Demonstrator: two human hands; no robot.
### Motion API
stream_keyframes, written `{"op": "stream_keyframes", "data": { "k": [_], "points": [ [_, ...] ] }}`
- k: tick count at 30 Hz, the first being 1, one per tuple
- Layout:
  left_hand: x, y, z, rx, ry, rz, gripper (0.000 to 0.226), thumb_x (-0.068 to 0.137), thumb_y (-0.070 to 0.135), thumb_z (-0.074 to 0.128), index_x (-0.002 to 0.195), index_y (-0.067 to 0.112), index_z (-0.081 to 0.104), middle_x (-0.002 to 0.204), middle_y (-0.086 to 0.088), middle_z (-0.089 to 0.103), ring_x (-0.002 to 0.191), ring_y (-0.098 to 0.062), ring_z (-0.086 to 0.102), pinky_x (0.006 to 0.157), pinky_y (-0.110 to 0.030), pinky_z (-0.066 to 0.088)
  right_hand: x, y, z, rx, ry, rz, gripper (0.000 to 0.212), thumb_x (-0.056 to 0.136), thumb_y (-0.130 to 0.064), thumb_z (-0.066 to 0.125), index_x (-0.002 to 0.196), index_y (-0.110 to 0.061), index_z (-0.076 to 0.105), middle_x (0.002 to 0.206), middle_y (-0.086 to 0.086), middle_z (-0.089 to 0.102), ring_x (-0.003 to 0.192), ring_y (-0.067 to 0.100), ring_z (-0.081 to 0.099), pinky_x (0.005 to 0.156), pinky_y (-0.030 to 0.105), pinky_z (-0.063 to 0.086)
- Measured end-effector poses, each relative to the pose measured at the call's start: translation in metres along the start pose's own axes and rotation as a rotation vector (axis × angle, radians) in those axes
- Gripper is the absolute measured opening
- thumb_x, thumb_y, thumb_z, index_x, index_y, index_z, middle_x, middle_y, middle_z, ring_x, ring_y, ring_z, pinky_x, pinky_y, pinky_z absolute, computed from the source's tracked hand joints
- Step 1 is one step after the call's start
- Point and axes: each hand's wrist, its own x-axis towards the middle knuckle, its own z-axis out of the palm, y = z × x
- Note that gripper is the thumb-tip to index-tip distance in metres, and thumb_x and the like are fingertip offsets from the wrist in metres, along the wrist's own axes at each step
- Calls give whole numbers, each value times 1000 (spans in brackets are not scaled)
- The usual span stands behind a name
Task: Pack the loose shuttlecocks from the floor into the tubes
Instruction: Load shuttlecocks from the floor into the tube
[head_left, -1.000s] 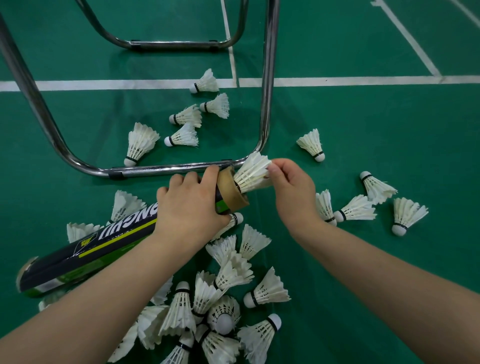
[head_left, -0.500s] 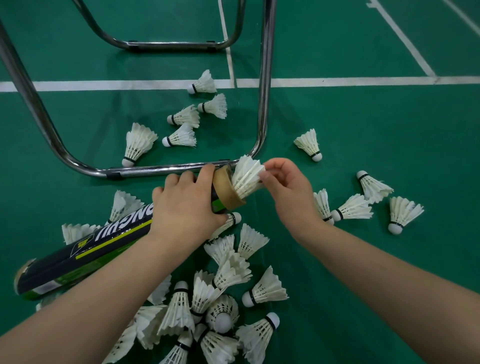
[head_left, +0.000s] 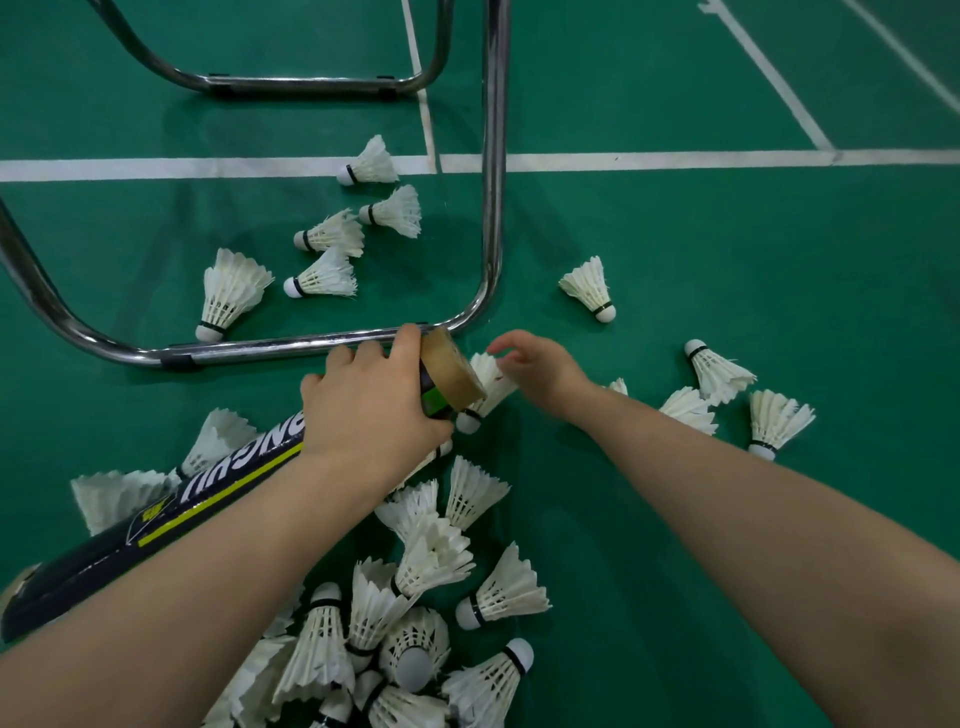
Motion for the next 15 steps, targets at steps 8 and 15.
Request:
{"op": "stream_keyframes", "data": {
  "k": [8,15],
  "points": [
    [12,9,15,16,-28,16,83,70,62,68,135,25,30,115,-5,56,108,-28,48,79,-38,44,32,37,-21,29,348,50,36,92,-25,45,126,-17,52,130,3,54,118,24,47,97,38,36],
    [17,14,19,35,-85,20,80,72,60,67,132,25,28,115,-3,54,108,-27,46,79,-36,41,60,55,-57,-361,283,117,65,86,-8,47,145,-16,21,152,1,23,135,29,25,102,46,31]
  ]
}}
